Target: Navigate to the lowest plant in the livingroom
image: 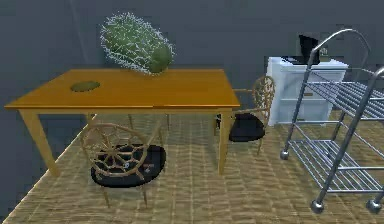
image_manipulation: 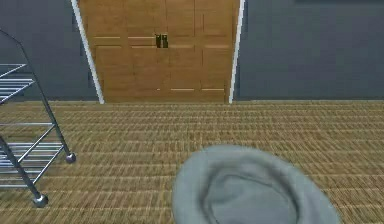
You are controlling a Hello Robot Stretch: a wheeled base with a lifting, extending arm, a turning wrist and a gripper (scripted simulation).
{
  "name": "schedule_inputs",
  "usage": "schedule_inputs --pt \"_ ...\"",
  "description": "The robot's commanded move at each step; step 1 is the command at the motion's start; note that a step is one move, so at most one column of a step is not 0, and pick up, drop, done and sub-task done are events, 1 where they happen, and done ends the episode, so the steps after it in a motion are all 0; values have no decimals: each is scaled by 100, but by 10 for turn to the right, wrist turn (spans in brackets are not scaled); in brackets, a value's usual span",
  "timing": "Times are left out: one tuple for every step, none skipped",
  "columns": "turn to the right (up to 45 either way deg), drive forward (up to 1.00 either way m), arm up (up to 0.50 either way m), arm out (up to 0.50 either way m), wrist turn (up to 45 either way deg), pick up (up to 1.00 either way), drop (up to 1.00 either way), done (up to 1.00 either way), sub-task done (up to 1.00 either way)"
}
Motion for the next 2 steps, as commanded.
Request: schedule_inputs --pt "0 95 0 0 0 0 0 0 0" --pt "450 0 0 0 0 0 0 0 0"
